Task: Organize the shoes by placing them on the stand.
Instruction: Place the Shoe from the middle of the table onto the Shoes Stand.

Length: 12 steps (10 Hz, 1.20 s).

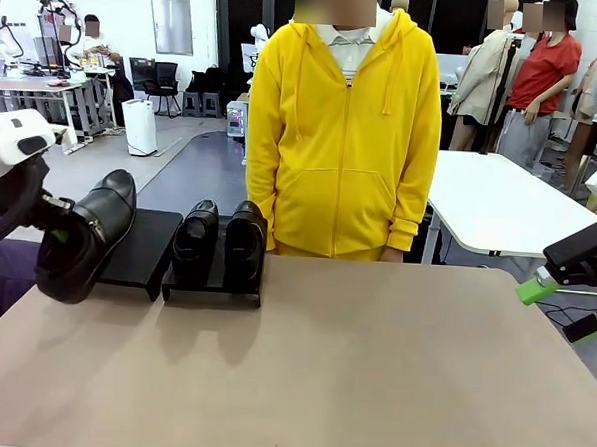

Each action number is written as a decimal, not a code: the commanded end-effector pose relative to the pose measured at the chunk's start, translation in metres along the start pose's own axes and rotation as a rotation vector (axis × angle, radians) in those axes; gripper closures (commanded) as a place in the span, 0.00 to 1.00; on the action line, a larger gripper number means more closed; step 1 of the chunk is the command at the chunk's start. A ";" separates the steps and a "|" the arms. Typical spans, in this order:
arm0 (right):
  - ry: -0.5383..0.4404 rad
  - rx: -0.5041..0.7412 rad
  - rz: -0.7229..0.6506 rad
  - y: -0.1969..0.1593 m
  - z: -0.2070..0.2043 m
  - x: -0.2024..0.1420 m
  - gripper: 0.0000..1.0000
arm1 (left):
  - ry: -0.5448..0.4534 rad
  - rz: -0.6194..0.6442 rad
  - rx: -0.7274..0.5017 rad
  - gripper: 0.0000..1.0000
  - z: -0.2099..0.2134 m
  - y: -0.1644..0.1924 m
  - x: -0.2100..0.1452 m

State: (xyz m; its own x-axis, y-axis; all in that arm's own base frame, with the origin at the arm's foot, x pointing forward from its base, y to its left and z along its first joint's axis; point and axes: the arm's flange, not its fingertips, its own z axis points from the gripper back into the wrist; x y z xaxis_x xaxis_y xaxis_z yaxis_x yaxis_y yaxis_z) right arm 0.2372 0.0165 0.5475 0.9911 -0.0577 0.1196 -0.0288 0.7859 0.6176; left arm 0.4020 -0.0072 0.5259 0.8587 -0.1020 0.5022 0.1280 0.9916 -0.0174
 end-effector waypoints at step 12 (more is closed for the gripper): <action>-0.002 0.027 -0.012 0.004 0.002 0.001 0.00 | 0.087 0.092 -0.046 1.00 -0.157 0.021 0.152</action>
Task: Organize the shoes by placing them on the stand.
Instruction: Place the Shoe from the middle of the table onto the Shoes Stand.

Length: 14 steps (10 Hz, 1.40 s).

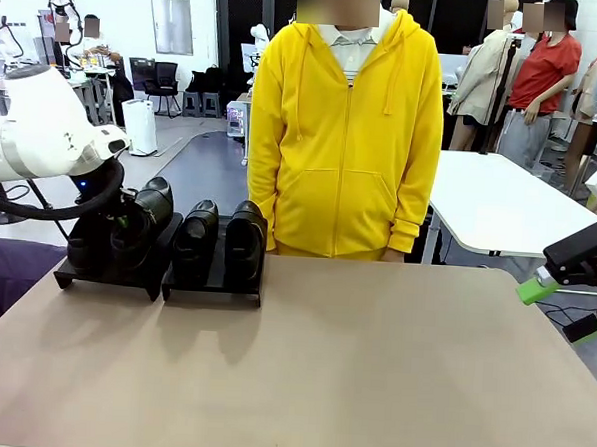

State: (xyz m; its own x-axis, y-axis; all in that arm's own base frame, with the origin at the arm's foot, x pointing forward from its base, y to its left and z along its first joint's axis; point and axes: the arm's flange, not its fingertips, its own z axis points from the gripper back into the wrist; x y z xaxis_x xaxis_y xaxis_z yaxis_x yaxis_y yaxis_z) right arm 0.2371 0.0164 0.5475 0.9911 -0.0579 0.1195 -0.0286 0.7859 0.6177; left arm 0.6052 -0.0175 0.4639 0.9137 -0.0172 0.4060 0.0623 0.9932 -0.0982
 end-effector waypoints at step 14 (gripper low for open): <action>-0.002 0.027 -0.011 0.004 0.002 0.001 0.00 | -0.066 -0.031 0.062 0.00 0.007 -0.005 -0.001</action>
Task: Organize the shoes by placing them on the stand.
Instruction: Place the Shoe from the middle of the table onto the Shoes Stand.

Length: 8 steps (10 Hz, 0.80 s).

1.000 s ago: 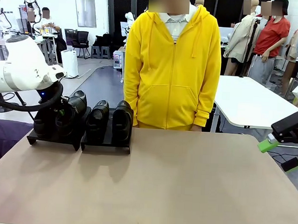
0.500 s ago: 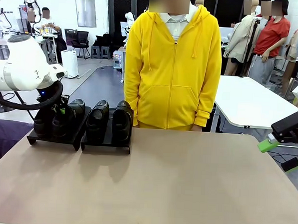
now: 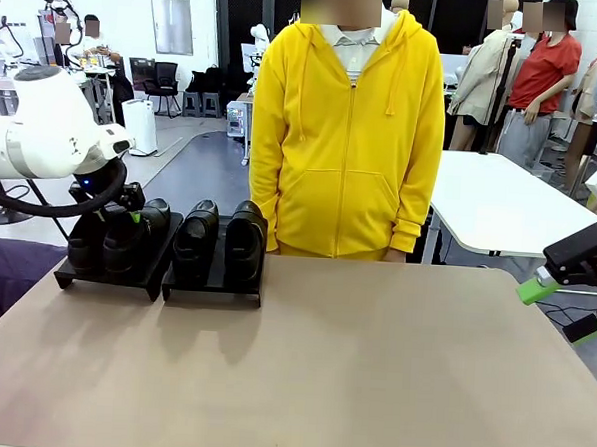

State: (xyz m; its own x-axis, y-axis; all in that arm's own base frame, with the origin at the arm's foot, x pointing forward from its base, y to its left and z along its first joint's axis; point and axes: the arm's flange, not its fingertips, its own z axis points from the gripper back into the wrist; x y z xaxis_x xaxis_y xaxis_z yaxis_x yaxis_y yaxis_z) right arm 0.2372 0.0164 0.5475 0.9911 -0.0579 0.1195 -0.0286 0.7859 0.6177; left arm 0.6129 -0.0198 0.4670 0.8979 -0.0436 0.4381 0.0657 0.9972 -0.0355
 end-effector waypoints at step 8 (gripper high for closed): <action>-0.002 0.027 -0.011 0.004 0.002 0.001 0.00 | 0.251 -0.090 -0.113 0.00 0.185 -0.011 -0.082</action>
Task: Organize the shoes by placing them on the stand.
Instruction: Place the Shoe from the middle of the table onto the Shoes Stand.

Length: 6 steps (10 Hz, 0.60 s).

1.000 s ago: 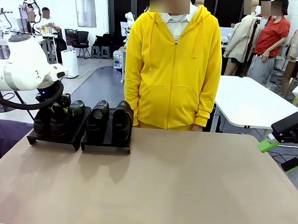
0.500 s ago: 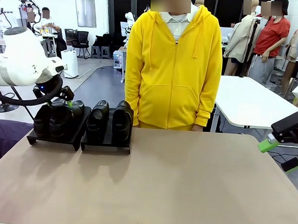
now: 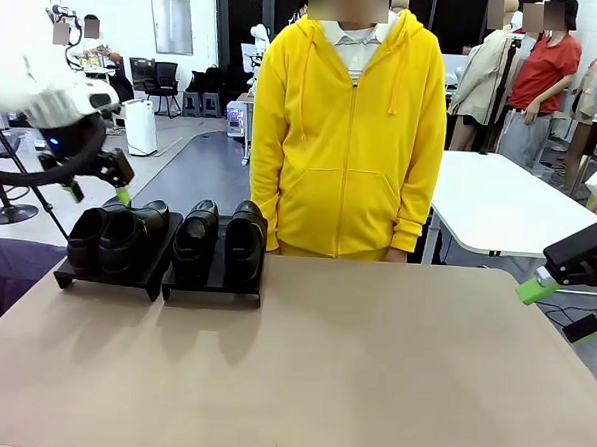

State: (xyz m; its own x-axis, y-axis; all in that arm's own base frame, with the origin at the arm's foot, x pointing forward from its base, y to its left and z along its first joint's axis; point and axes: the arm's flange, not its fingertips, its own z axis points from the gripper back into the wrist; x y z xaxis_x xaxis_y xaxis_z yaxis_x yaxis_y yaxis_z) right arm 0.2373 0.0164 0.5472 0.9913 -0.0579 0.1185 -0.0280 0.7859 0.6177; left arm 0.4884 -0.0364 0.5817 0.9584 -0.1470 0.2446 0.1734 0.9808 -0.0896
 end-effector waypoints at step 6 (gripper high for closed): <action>-0.002 0.027 -0.011 0.004 0.002 0.000 0.00 | 0.128 0.130 -0.330 0.00 0.034 -0.002 -0.198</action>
State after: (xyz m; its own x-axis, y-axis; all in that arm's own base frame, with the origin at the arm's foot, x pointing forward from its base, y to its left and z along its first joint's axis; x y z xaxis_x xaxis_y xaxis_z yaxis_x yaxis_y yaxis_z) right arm 0.2372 0.0164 0.5473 0.9913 -0.0577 0.1185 -0.0281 0.7860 0.6176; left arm 0.2865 -0.0053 0.5755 0.9921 -0.0685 0.1047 0.1019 0.9280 -0.3583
